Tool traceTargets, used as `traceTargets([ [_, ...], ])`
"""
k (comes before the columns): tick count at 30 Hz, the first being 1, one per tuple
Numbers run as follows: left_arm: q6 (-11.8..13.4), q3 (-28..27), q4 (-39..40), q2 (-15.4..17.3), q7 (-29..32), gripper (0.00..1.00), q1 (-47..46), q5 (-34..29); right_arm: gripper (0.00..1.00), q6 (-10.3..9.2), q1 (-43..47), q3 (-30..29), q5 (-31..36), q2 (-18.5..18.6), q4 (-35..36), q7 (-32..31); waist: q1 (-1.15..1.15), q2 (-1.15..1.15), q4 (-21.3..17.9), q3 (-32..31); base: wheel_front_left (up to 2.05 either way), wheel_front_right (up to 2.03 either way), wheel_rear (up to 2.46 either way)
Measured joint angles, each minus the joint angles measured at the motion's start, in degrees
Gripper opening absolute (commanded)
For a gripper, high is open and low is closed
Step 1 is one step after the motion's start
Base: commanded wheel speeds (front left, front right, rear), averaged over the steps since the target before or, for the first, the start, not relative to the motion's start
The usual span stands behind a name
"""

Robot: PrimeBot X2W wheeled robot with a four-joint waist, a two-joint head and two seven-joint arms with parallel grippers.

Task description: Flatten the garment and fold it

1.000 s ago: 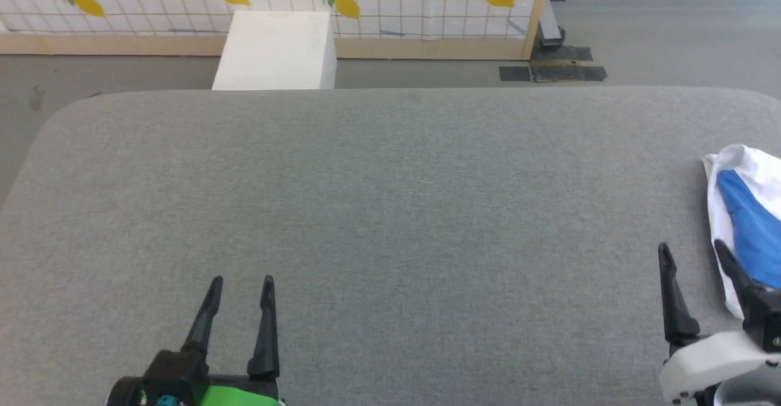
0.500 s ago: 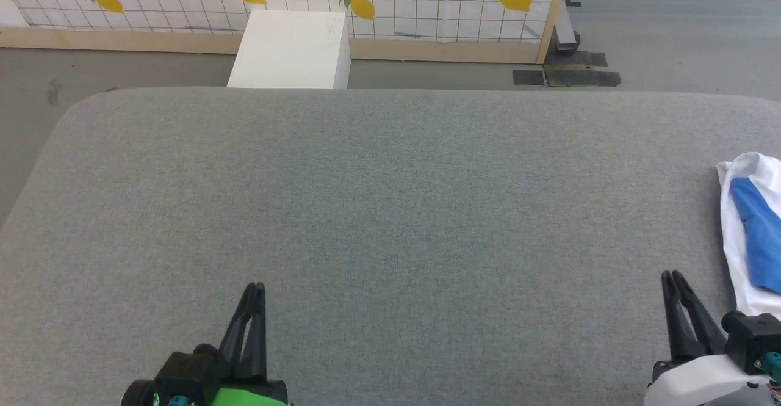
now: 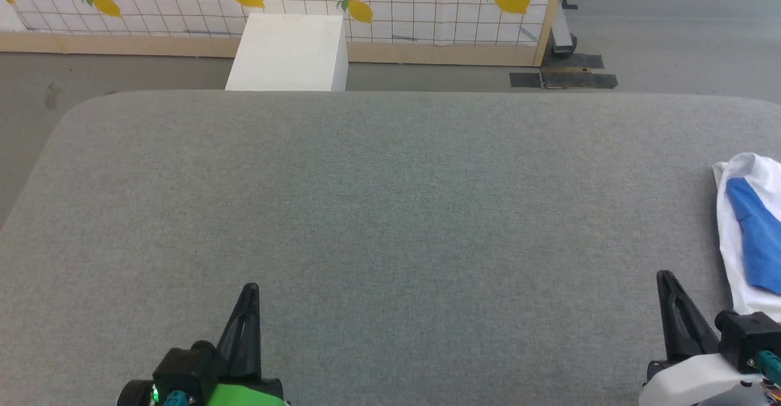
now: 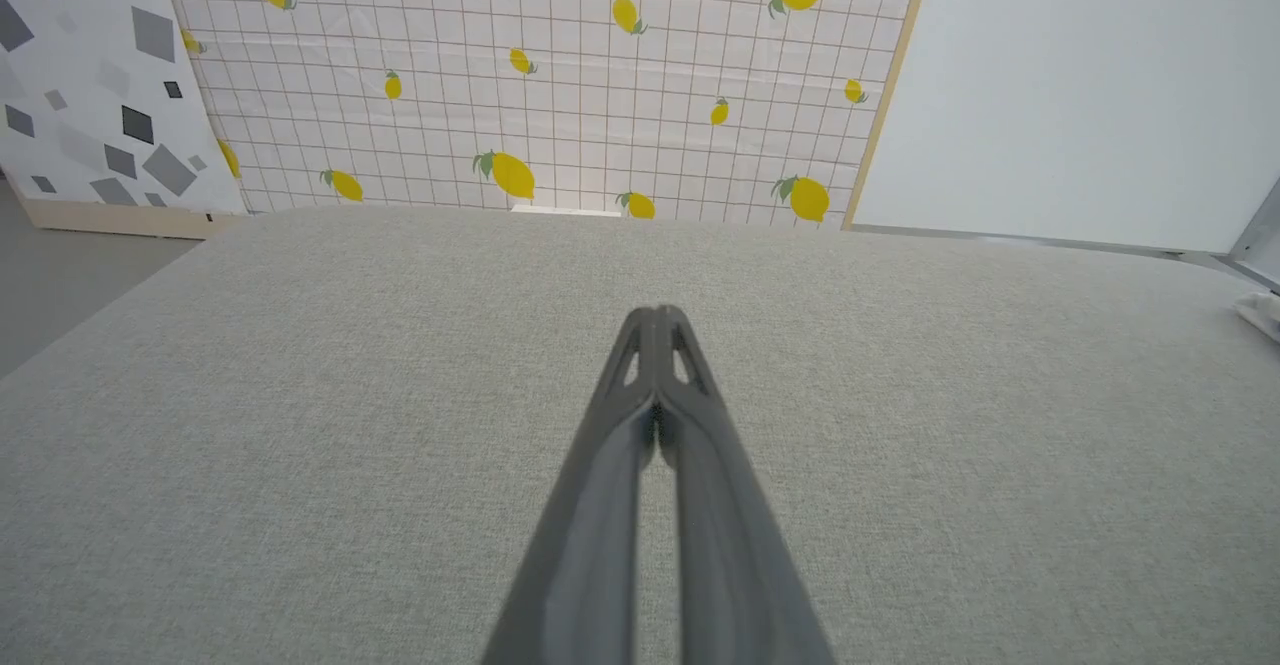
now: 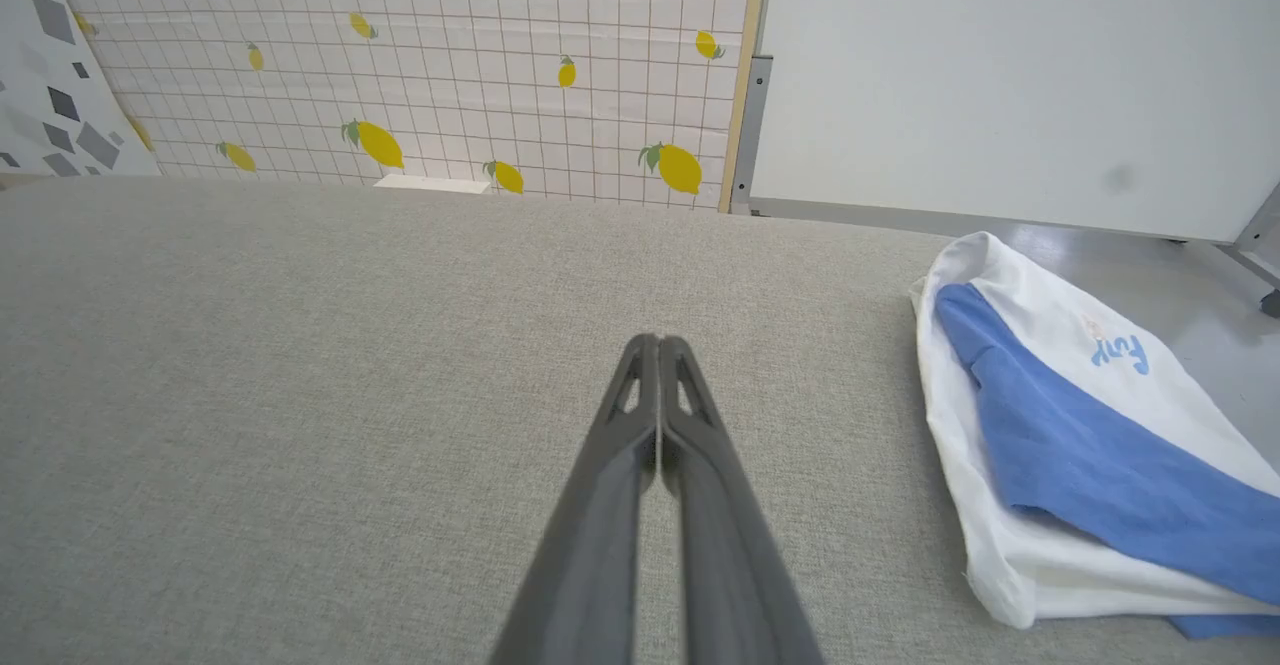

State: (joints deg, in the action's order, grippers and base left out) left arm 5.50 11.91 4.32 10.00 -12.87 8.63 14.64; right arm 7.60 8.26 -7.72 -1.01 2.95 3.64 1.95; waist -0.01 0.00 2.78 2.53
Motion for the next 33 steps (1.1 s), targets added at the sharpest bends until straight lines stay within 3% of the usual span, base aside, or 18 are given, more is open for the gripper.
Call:
traceTargets([
  [33,-1.5,-3.4,-1.3,-2.1,3.7,0.0,-2.0,-4.1,0.0,0.0,-2.0,2.2,0.1,0.0,-1.1,-0.5,0.0,0.0,-0.8,-0.7,0.0,0.0,0.0],
])
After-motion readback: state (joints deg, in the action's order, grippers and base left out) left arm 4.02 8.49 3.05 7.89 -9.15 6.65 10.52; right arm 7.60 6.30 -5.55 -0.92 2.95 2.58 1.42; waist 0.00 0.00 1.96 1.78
